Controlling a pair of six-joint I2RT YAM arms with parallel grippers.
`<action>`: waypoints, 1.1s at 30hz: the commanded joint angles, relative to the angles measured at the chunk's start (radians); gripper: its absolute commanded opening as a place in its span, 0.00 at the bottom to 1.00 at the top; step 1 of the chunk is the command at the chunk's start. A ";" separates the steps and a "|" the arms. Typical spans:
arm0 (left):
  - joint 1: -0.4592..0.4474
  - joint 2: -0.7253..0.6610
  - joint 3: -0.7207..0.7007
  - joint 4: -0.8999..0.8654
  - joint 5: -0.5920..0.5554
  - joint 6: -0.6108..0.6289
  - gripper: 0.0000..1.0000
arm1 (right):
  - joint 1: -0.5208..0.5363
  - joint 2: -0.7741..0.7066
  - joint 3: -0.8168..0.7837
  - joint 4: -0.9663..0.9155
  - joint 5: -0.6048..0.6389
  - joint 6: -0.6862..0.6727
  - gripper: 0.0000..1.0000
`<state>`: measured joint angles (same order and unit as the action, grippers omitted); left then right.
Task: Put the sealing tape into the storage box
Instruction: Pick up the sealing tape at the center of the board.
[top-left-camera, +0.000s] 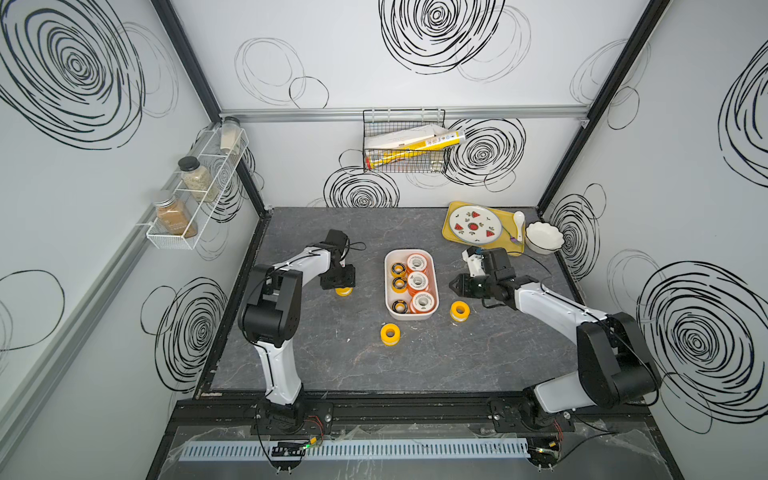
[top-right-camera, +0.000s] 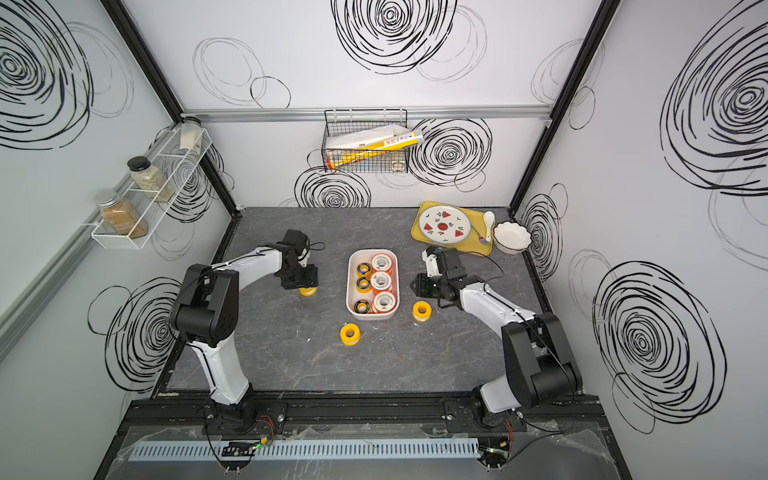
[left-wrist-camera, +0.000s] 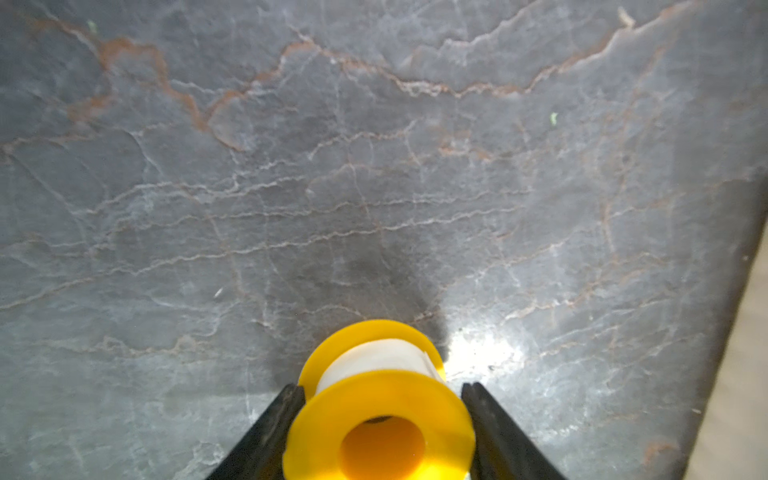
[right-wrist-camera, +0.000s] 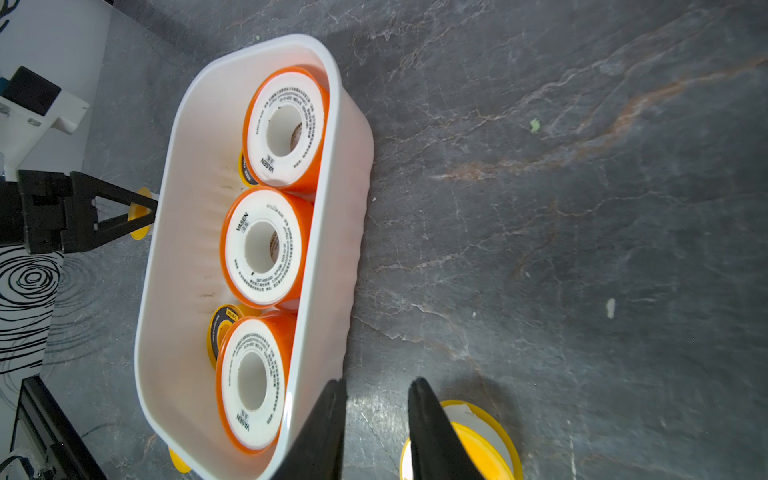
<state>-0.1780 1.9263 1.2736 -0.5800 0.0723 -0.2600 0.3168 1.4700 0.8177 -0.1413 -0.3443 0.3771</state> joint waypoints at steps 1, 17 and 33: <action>-0.006 0.003 0.026 -0.011 -0.019 0.005 0.61 | -0.004 0.018 0.031 0.009 -0.034 -0.014 0.32; -0.009 -0.073 0.011 0.008 0.002 0.002 0.60 | -0.004 0.144 0.148 0.076 -0.163 0.007 0.34; -0.109 -0.089 0.166 -0.071 0.042 0.037 0.61 | -0.003 0.307 0.283 0.040 -0.205 0.016 0.35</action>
<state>-0.2634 1.8515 1.3834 -0.6205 0.1081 -0.2462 0.3164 1.7702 1.0756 -0.0788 -0.5556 0.3798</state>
